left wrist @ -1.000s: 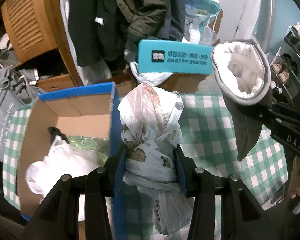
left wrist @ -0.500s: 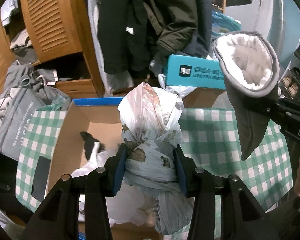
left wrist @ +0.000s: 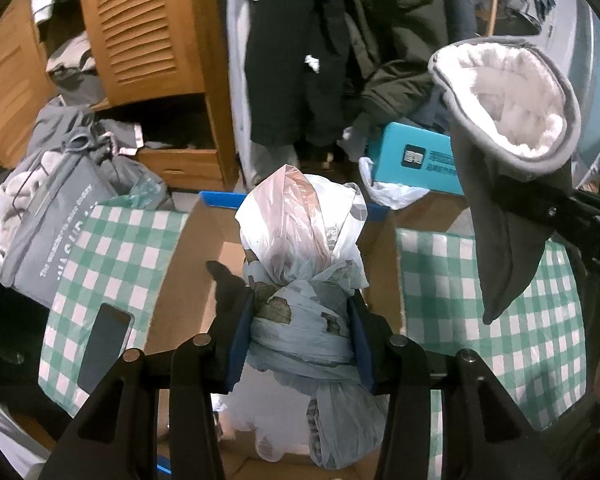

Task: Organize soft objects
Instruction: 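Lift and carry the white bundle and grey slipper sock with both tools over the shoebox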

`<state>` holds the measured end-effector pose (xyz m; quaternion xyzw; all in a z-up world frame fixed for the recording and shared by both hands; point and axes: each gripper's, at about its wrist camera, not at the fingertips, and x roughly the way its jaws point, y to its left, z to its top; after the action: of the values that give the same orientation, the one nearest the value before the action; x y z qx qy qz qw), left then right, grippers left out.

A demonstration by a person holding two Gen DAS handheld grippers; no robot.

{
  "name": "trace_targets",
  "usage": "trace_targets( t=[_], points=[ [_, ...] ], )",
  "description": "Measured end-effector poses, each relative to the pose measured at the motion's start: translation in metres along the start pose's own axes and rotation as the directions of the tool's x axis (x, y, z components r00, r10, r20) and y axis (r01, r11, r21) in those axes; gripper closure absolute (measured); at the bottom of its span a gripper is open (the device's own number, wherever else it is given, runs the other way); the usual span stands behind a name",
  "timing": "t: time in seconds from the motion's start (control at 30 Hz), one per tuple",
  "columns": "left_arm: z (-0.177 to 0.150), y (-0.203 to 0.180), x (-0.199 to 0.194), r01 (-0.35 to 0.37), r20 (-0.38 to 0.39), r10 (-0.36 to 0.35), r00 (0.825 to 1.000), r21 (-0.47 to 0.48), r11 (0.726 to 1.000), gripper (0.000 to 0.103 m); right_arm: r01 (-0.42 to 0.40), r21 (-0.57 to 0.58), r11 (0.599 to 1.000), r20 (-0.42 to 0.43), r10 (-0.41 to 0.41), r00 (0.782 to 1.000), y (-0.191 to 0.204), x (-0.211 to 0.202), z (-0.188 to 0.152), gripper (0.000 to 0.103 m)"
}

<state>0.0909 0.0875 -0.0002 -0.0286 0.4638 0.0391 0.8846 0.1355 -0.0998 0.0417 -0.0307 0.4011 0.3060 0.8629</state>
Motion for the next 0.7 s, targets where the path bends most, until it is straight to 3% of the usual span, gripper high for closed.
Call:
trace_targets(
  t=[0.5,0.7],
  points=[
    [-0.005,0.050,0.023,-0.028,-0.058,0.023,0.998,-0.100,0.995,0.057,-0.067,-0.029,0.997,-0.032,0.066,0.997,0.041,0.042,0.028,0.089],
    [-0.014,0.061,0.039,-0.029,-0.117,0.015,0.993,-0.123,0.992,0.057,-0.090,-0.041,0.995,-0.087,0.086,0.993,0.058,0.067,0.030,0.089]
  ],
)
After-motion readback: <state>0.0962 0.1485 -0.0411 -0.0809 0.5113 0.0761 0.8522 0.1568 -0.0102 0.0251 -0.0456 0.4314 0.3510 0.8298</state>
